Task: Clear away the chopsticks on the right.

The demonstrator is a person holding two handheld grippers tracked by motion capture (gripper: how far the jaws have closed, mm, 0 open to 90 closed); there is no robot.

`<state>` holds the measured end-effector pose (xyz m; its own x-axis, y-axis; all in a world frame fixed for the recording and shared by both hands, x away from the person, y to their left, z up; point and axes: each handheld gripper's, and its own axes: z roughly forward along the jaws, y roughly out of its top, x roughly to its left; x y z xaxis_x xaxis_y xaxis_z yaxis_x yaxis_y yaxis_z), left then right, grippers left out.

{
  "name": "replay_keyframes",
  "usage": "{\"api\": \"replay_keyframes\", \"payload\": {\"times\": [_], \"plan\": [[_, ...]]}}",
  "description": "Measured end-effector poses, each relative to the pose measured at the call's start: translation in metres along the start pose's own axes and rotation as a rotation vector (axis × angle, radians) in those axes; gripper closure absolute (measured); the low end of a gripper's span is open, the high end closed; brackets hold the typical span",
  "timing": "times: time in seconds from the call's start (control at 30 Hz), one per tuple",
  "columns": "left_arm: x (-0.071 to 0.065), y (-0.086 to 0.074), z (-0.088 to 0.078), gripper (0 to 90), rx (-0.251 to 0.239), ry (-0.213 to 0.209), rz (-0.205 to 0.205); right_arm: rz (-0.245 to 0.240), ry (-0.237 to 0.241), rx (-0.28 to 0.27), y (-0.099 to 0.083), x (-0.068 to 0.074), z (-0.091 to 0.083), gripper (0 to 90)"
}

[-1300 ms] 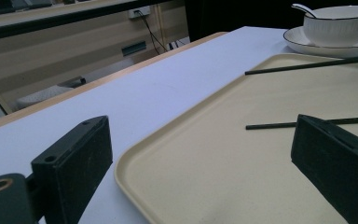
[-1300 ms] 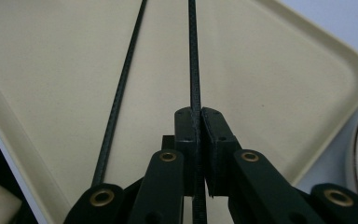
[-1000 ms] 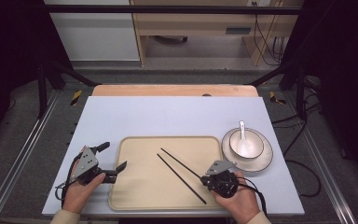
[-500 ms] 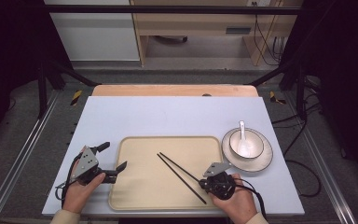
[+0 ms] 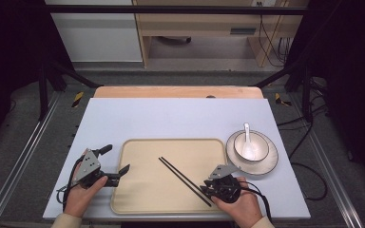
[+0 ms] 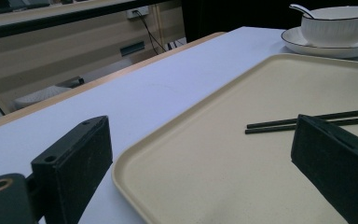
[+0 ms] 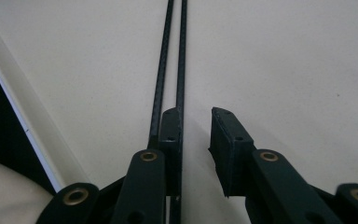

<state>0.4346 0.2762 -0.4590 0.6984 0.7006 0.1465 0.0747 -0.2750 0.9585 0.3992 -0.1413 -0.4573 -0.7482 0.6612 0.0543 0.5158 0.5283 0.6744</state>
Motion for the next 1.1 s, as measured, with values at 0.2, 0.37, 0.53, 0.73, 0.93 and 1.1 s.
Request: {"api": "replay_keyframes", "payload": {"times": [0.2, 0.37, 0.53, 0.73, 0.93, 1.1], "plan": [[0.0, 0.0, 0.001, 4.9, 0.0, 0.0, 0.0, 0.008, -0.016, -0.06, -0.001, -0.007, -0.001, 54.1], [-0.001, 0.0, 0.001, 4.9, 0.01, -0.006, 0.007, 0.02, -0.04, -0.092, 0.001, -0.01, -0.003, 39.4], [-0.001, -0.001, 0.001, 4.9, 0.013, -0.004, 0.008, 0.03, -0.053, -0.125, 0.004, -0.013, -0.002, 25.8], [-0.003, 0.0, 0.002, 4.9, 0.017, -0.006, 0.014, -0.012, -0.093, -0.142, 0.011, -0.013, -0.003, 12.4], [-0.006, 0.001, 0.003, 4.9, 0.024, -0.014, 0.022, -0.025, -0.113, -0.157, 0.016, -0.018, -0.006, 10.3], [-0.009, 0.002, 0.005, 4.9, 0.028, -0.024, 0.024, -0.018, -0.13, -0.174, 0.016, -0.027, -0.012, 12.6]]}}
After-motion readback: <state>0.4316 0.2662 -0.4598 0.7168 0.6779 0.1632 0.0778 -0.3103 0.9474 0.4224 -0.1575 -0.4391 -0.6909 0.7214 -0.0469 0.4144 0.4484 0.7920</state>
